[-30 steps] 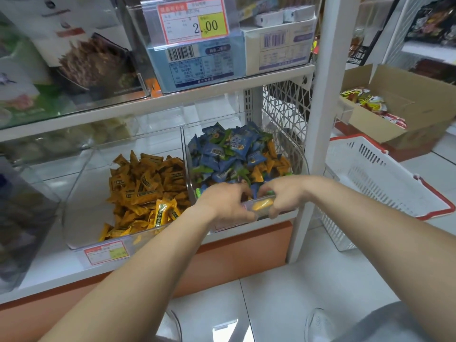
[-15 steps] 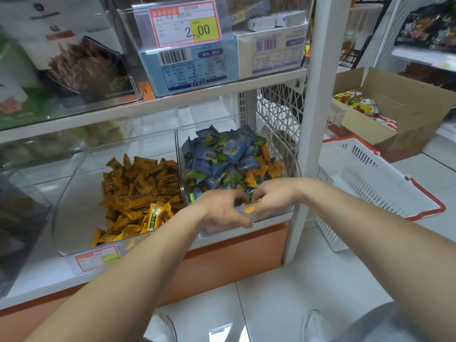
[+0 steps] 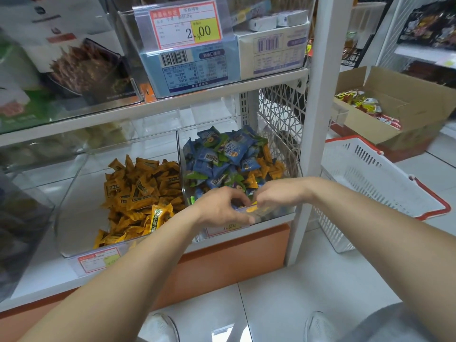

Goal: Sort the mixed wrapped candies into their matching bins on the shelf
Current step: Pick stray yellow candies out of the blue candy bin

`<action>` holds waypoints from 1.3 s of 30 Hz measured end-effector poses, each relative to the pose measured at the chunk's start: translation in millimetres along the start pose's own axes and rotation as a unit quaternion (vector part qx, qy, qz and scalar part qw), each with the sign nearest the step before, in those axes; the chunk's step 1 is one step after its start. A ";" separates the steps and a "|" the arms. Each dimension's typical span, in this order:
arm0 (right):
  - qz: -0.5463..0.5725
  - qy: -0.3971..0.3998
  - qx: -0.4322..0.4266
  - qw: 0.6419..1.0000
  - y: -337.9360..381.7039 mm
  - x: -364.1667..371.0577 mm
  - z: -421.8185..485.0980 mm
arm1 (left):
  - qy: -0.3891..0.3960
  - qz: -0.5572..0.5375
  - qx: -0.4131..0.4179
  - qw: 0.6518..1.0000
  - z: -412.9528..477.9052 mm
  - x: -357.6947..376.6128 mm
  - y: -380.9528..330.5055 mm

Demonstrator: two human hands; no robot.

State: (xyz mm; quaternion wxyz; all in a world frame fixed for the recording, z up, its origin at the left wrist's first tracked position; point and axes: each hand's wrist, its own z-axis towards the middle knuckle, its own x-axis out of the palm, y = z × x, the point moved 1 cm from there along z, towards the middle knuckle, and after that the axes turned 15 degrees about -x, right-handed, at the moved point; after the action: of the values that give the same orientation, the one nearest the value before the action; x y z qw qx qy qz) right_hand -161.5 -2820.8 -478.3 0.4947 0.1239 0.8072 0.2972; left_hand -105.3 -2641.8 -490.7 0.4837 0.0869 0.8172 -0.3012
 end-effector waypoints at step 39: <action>-0.077 -0.218 -0.110 0.967 -0.4 -8.7 -23.1 | -0.221 -0.026 0.036 0.974 -19.9 -21.2 0.9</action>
State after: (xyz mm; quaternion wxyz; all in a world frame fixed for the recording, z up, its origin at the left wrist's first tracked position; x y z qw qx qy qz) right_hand -177.4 -2833.7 -464.4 0.6905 0.0680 0.6495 0.3111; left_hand -108.7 -2626.5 -466.3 0.6410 0.0143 0.6804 -0.3550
